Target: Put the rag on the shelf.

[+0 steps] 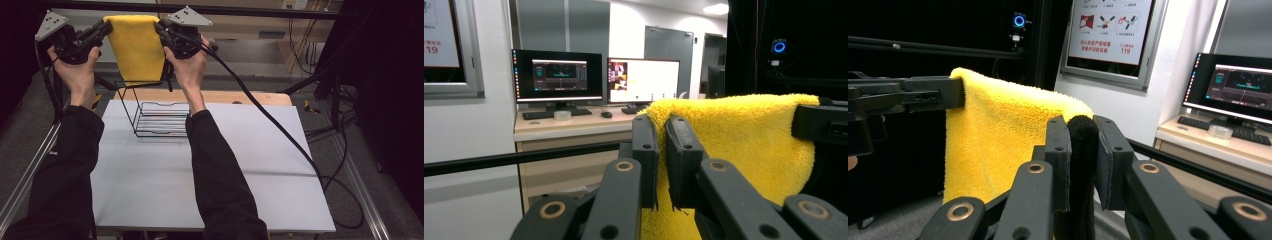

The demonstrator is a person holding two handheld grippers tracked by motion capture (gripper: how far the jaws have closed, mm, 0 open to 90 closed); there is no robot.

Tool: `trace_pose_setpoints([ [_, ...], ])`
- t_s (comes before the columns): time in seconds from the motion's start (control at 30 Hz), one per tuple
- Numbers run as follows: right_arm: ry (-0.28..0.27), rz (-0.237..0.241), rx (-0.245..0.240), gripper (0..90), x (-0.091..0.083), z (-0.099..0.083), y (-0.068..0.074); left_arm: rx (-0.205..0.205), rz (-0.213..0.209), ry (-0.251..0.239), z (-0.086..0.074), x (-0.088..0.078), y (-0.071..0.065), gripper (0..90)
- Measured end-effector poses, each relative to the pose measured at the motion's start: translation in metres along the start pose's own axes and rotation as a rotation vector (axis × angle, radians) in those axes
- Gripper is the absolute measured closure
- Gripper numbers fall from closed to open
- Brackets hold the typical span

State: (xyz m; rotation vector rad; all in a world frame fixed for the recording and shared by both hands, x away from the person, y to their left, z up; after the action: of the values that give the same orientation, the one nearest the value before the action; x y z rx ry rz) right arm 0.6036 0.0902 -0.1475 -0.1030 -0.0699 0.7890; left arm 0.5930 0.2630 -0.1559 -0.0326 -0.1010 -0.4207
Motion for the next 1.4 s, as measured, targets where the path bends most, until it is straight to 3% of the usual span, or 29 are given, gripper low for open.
trace_pose_setpoints([
  [0.37,0.044,0.011,-0.004,78.7,-0.008,-0.026,0.003,0.031,-0.015,0.044,-0.024,-0.007,-0.005,83.6],
  [0.53,0.064,0.017,0.012,78.7,-0.01,-0.034,0.005,0.025,-0.03,0.054,-0.035,-0.01,-0.006,83.6],
  [1.2,0.159,0.019,0.034,78.5,-0.005,-0.077,0.001,0.045,-0.039,0.139,-0.071,-0.004,-0.005,83.6],
  [1.4,0.145,0.028,0.04,78.5,-0.008,-0.076,0.002,0.033,-0.055,0.115,-0.069,-0.009,-0.007,83.6],
])
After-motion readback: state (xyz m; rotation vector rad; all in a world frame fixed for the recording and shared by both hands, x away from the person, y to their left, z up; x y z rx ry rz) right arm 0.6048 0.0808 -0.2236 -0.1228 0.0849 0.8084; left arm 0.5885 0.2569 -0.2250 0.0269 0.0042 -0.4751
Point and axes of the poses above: each handheld gripper's, and its own axes: x roughly forward along the jaws, z roughly out of its top, y roughly to its left, the point moved 9 cm from there along x, roughly forward along the jaws, and after that the axes turned 4 degrees about z, right-handed, at the moved point
